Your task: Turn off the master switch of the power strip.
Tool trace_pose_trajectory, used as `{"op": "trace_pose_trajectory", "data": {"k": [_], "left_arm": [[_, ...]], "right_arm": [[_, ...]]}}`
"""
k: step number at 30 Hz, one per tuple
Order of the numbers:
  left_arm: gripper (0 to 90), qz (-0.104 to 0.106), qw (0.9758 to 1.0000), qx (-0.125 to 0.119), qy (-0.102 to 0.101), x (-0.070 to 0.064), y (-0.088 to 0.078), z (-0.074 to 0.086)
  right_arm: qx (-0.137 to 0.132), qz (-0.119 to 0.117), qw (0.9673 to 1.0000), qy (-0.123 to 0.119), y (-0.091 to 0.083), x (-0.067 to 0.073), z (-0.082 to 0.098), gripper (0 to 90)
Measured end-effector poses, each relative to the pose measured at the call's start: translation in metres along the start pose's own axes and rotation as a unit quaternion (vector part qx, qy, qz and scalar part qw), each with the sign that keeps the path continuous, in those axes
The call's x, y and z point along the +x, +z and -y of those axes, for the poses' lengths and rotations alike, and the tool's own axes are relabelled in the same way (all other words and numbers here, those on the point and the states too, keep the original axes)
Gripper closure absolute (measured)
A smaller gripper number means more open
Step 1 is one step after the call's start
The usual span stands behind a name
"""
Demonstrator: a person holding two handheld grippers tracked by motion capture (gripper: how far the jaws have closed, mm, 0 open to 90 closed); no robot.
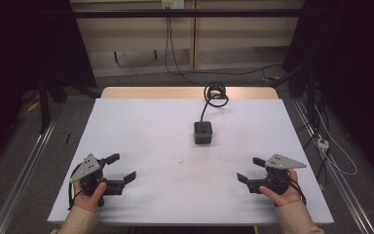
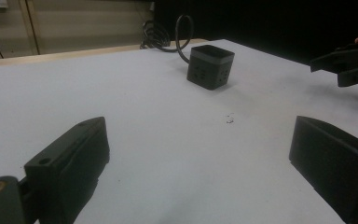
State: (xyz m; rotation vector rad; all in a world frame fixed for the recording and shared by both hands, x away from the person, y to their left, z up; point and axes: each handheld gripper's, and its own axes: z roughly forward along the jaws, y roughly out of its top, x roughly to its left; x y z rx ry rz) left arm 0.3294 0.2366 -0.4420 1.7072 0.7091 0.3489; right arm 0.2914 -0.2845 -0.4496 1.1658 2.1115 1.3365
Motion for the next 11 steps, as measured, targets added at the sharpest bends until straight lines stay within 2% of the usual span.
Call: {"op": "trace_pose_trajectory", "data": {"k": [4,11], "left_arm": [[4.4,0.002,1.0,0.001,0.0,0.0,0.0008,0.0003],[4.4,0.002,1.0,0.003,-0.002,0.0008,0.0015,0.0009]], "right_arm": [[0.001,0.002,1.0,0.003,0.0009,0.0002,0.0006,12.2],[0.008,0.005,0.9999,-0.005,0.004,0.0006,0.0009,12.1]]}}
